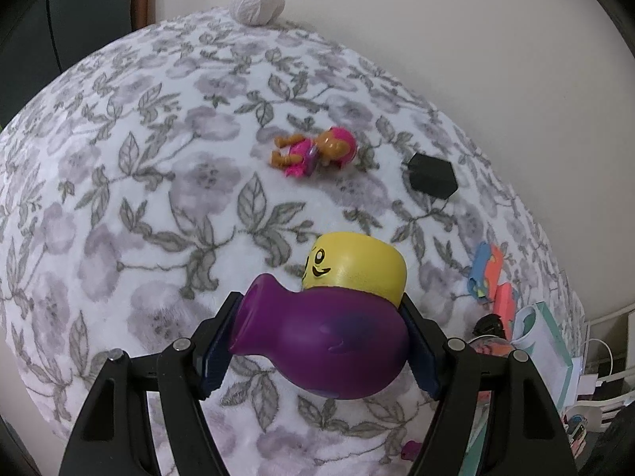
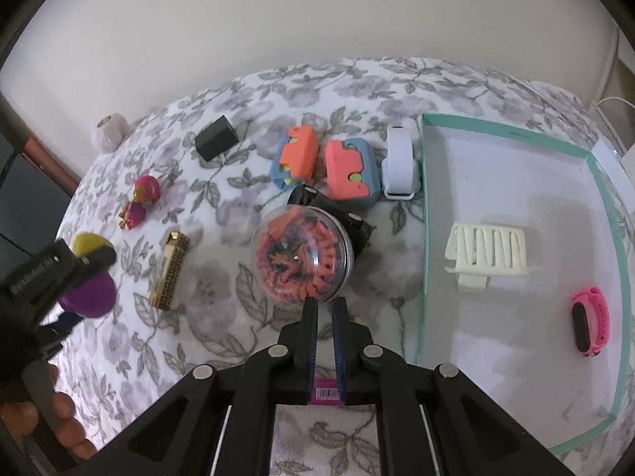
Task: Organize rigid objects
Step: 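Grasp the clear tin of orange pieces with the right tool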
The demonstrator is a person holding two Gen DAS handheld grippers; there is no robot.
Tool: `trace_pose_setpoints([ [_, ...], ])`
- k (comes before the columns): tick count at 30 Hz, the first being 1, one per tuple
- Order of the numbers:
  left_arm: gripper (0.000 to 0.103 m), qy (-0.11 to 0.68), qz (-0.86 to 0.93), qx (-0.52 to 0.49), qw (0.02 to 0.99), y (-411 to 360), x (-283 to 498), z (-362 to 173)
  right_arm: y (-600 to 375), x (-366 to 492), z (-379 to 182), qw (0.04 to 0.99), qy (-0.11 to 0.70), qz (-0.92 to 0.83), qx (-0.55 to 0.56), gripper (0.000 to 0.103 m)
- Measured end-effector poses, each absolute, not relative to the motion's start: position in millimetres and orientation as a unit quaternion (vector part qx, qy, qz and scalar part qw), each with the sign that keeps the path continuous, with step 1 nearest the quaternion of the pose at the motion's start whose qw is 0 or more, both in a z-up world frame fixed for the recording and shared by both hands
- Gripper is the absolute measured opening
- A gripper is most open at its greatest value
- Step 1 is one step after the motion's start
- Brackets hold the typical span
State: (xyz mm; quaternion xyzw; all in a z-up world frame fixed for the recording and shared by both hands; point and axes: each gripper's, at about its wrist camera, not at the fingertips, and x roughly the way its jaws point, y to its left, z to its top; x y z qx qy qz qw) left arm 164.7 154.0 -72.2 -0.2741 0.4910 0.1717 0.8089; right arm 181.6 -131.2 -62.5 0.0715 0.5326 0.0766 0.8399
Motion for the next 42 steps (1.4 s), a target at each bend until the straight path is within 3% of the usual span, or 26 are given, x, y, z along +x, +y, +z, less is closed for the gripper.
trace_pose_setpoints([
  [2,0.076,0.494,0.17,-0.278,0.806,154.4,165.3,-76.1,-130.8,184.0,-65.5,0.837,0.535,0.079,0.078,0.01],
  [4,0.076,0.495,0.17,-0.279,0.805,155.0,165.7,-77.5,-129.2,185.9,-68.9,0.836,0.538,0.078,0.074,0.018],
  [6,0.076,0.495,0.171,-0.281,0.804,156.0,165.7,-78.2,-126.5,187.0,-70.8,0.837,0.538,0.076,0.065,0.04],
  [11,0.076,0.495,0.176,-0.283,0.803,158.6,166.2,-79.5,-120.0,189.8,-71.2,0.842,0.532,0.077,0.049,0.041],
  [18,0.076,0.499,0.176,-0.293,0.796,161.3,167.3,-86.6,-105.1,195.5,-77.3,0.846,0.527,0.081,0.012,0.067],
  [33,0.076,0.512,0.173,-0.298,0.787,163.0,175.2,-103.3,-79.1,221.2,-95.8,0.846,0.529,0.061,-0.019,0.077],
  [42,0.076,0.513,0.169,-0.294,0.789,160.2,178.8,-105.8,-70.4,233.7,-108.0,0.842,0.538,0.034,-0.036,0.078],
])
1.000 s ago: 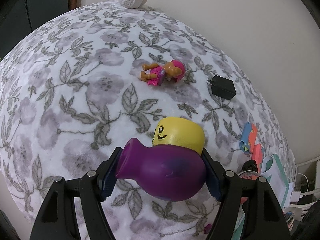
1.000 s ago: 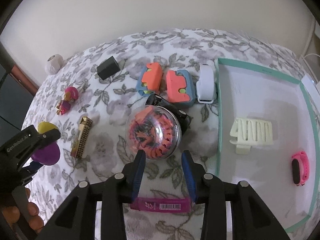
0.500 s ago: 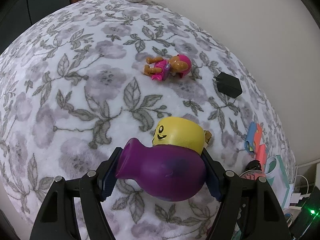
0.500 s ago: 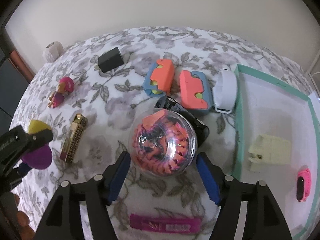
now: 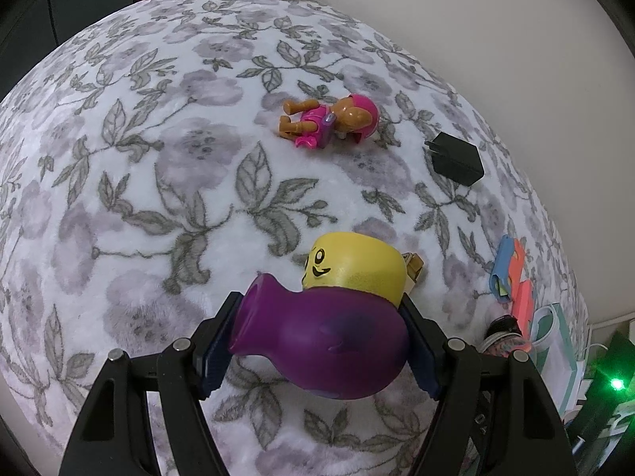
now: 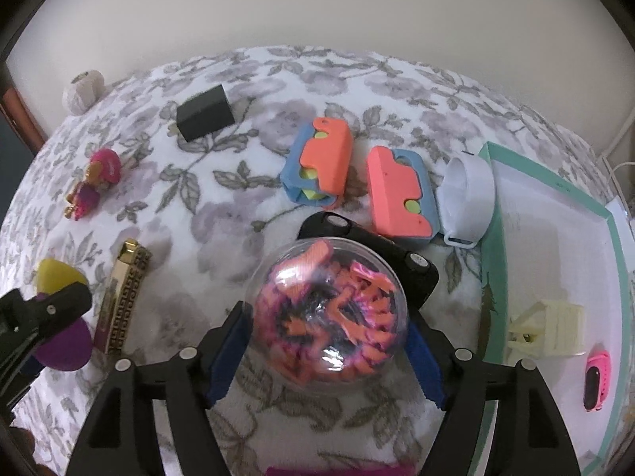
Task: Organize rigid objects
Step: 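Grasp the clear tin of orange pieces with the right tool, then carry the squishy toy with the left tool and the tin with the right tool over the tray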
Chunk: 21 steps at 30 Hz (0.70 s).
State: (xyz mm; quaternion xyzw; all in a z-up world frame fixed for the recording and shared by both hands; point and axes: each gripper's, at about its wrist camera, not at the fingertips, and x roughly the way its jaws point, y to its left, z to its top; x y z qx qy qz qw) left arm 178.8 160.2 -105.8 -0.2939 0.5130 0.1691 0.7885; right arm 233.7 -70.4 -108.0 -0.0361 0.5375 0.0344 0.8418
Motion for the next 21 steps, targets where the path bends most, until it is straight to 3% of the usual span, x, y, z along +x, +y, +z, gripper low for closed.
trace_pose_setpoints([
  [13,0.076,0.513,0.164,-0.291,0.791,160.6,178.8,-107.1,-77.0,232.0,-110.1,0.834,0.551,0.03,-0.008,0.073],
  [21,0.076,0.505,0.157,-0.284,0.8,158.6,176.3,-96.9,-80.2,217.1,-76.0,0.848,0.528,0.042,0.004,0.073],
])
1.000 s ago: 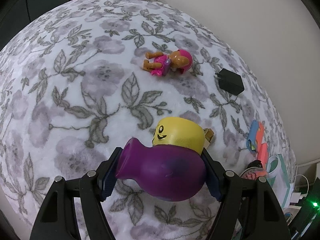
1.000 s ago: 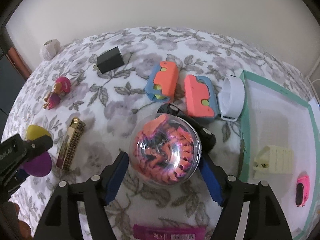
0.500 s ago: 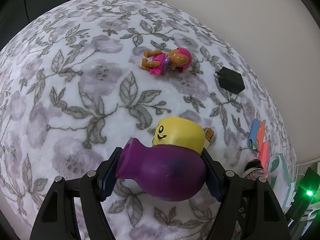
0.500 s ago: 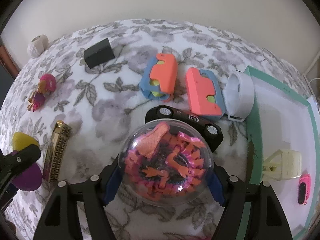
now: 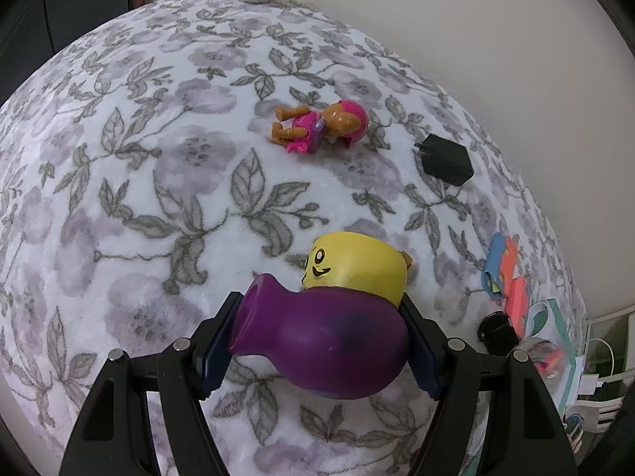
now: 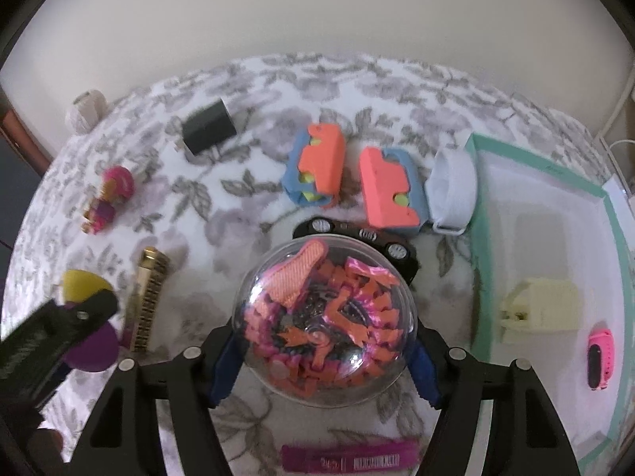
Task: Organize rigid objects
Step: 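Carry the squishy toy with the left tool and the tin with the right tool over the tray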
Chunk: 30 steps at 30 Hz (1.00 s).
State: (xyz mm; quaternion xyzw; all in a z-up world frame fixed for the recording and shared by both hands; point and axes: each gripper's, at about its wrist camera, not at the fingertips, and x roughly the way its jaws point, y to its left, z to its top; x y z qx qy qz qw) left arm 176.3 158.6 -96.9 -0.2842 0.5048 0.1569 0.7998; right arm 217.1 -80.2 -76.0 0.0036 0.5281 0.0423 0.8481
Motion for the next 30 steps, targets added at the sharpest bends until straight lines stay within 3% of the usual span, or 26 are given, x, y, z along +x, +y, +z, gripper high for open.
trace_pose_setpoints([
  [14,0.076,0.486,0.083,-0.221,0.842,97.5,178.0,-45.1,-138.4,188.2,0.8,0.877,0.48,0.011,0.034,0.073],
  [30,0.076,0.527,-0.066,-0.134,0.836,-38.2,176.4,-34.5,-267.8,175.2,1.2,0.869,0.482,-0.089,0.071,0.073],
])
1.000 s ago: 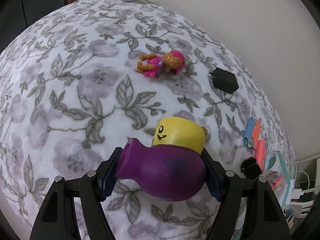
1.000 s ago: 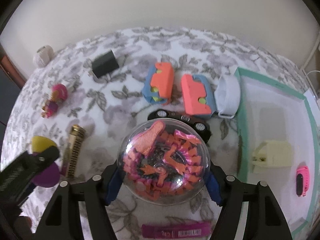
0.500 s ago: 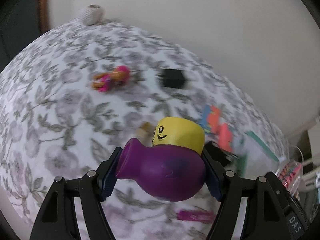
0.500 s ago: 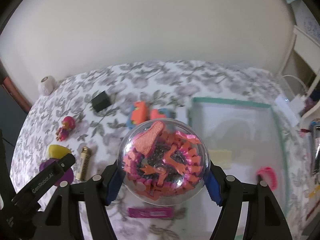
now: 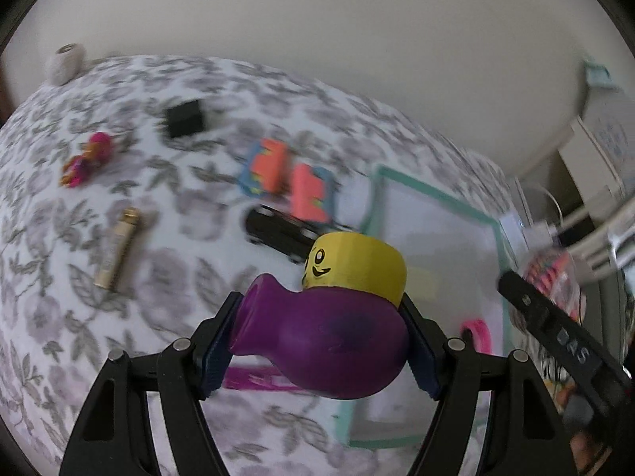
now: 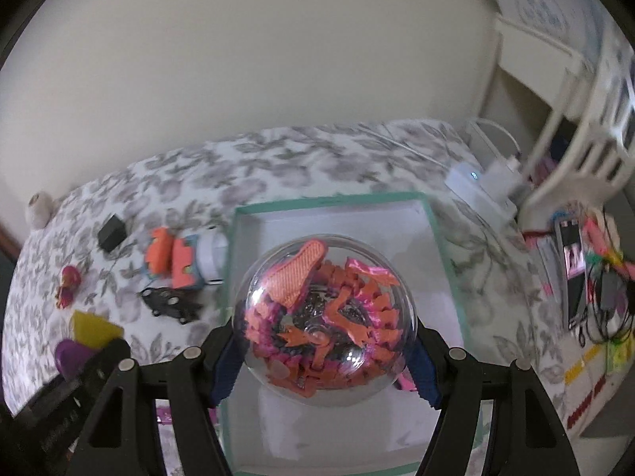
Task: Organize rigid objects
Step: 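Carry the squishy toy with the left tool and the tin with the right tool over the tray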
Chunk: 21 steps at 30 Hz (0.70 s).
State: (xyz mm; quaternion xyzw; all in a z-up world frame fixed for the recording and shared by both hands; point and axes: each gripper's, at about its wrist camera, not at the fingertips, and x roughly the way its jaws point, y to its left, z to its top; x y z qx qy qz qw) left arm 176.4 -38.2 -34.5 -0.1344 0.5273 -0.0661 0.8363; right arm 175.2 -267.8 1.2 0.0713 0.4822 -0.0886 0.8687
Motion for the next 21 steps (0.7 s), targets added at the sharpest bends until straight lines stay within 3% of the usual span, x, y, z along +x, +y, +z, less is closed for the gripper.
trace_pose_setpoints([
  [21,0.076,0.586,-0.141,-0.01,0.798,-167.9,192.6,-85.8,-336.5,201.5,-44.7,0.85,0.501,-0.101,0.129,0.074],
])
